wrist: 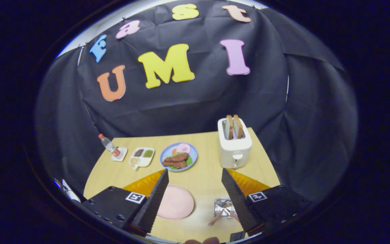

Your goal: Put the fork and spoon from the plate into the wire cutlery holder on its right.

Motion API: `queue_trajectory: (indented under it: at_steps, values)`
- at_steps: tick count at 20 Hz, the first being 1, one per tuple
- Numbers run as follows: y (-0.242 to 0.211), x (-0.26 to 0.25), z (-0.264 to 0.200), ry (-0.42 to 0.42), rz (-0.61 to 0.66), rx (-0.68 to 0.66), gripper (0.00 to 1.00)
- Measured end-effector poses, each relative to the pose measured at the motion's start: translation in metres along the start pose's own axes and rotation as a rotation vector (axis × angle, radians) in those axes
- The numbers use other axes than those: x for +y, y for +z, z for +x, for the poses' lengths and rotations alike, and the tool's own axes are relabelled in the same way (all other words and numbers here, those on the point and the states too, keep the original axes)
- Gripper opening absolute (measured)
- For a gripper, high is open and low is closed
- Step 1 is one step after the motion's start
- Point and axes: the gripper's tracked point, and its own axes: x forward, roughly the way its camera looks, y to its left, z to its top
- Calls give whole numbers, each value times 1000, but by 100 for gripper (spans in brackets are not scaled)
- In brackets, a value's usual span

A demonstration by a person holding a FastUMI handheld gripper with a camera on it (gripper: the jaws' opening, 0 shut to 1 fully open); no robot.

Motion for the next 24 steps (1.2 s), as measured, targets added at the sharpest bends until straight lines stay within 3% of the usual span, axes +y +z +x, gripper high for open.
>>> queue_trajectory:
  at_steps: [6, 13, 24]
  values:
    - [31, 14, -54, 5, -48, -300, 96]
    - [13, 10, -100, -59, -54, -464, 95]
    - [4, 6, -109, -76, -30, -460, 96]
